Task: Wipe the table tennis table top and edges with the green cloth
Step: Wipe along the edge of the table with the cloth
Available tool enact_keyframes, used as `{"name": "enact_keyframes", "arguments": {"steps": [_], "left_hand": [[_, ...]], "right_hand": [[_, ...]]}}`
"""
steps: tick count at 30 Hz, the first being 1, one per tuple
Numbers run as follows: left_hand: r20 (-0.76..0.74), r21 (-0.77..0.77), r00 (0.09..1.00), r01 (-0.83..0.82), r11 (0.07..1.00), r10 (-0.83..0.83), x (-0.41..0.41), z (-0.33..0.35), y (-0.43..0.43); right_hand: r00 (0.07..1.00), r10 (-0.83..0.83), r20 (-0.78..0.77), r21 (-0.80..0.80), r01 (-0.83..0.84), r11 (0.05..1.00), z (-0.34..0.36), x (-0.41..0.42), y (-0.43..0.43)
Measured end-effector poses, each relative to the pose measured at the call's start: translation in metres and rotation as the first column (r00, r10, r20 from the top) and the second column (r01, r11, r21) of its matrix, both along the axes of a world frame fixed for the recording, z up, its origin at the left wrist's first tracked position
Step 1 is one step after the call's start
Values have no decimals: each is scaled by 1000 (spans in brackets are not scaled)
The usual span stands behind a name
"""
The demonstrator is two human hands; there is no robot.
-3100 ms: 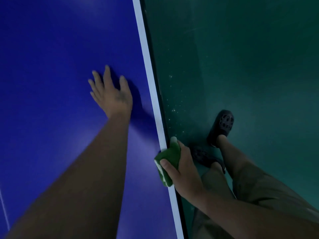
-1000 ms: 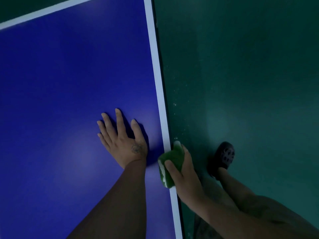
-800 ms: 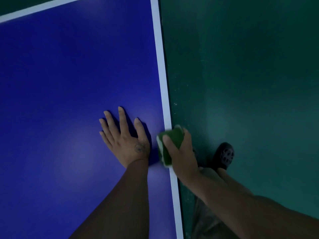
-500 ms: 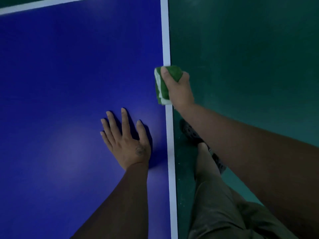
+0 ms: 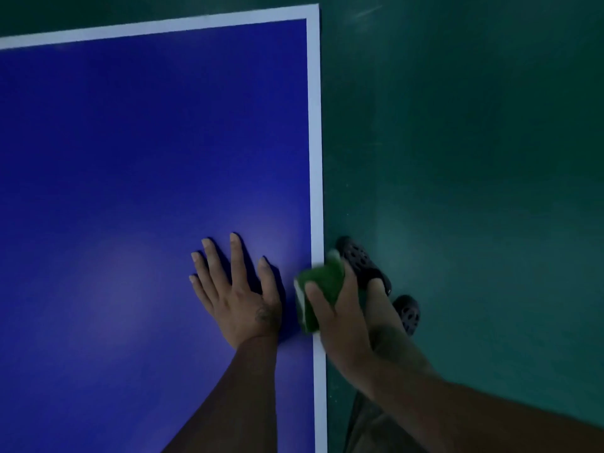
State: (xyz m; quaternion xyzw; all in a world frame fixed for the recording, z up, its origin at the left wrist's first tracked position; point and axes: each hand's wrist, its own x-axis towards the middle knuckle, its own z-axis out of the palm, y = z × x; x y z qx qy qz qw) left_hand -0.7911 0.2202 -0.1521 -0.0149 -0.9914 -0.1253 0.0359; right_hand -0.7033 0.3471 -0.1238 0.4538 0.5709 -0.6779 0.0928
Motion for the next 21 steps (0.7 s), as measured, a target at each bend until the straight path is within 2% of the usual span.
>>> {"name": "enact_keyframes", "arguments": {"steps": [3, 6, 10, 14, 17, 21], "left_hand": [[5, -12, 1000, 5, 1000, -5, -1, 0, -2], [1, -19, 1000, 2, 1000, -2, -1, 1, -1], [13, -46, 1000, 7, 999, -6, 0, 0, -2], [59, -70, 998, -5, 998, 9, -3, 3, 0], [101, -55, 994, -29, 998, 35, -3, 9, 5], [159, 135, 982, -127, 983, 105, -49, 18, 39]], "right_hand": [[996, 23, 87, 9, -24, 1000, 4, 12, -8], [992, -43, 121, 14, 42, 999, 6, -40, 15], [986, -160, -44, 24, 162, 987, -2, -163, 75], [991, -59, -123, 75, 69, 995, -5, -255, 145], [990, 28, -135, 98, -15, 995, 3, -246, 149], [991, 129, -42, -23, -130, 991, 18, -144, 104]]}}
